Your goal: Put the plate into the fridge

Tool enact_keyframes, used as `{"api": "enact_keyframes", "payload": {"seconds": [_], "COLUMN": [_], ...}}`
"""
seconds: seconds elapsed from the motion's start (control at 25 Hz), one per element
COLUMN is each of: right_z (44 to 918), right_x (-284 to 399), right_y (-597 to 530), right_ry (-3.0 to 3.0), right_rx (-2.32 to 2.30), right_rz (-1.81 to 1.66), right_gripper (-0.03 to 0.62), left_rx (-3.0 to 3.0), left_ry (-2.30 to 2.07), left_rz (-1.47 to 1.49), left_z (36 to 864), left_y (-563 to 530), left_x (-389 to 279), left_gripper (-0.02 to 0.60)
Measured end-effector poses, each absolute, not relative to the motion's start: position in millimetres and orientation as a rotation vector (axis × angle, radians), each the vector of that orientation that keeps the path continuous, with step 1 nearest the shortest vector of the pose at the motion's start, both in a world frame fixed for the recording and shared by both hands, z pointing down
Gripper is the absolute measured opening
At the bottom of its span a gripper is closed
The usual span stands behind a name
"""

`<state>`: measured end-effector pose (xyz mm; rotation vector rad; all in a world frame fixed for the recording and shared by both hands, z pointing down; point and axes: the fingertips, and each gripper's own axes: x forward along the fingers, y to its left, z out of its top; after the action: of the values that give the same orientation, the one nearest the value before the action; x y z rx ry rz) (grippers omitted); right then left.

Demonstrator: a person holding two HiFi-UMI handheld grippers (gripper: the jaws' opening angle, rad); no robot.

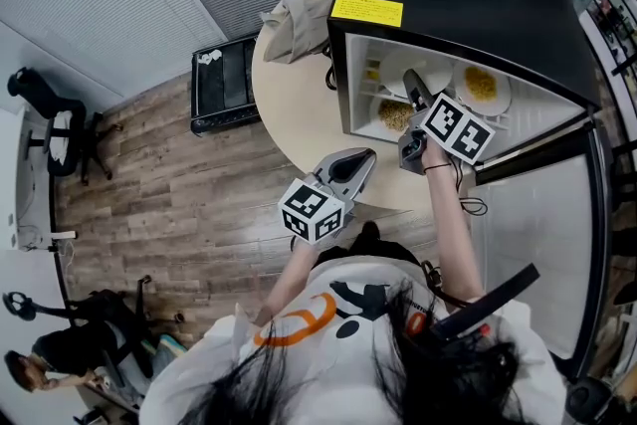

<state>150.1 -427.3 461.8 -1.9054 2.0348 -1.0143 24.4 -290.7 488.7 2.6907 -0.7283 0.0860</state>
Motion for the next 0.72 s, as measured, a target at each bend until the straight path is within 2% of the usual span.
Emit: {"api": "enact_keyframes", "payload": {"seconds": [0.44, 0.72], "right_z": [475, 485], "right_x": [155, 127], "right_y": [-421, -421], "right_ry": [2.301, 2.551], "right_rx": [-2.244, -2.134], "right_rz": [-0.696, -0.814], "right_gripper": [0.287, 0.308], "left_rx": [2.686, 2.674], "left_ry": [-0.773, -0.785], "left_rz": [0.103, 0.091], "left_z": [492, 492], "left_y": [-294, -296], "left_x": [18, 16], "left_gripper": [0.011, 0.011]}}
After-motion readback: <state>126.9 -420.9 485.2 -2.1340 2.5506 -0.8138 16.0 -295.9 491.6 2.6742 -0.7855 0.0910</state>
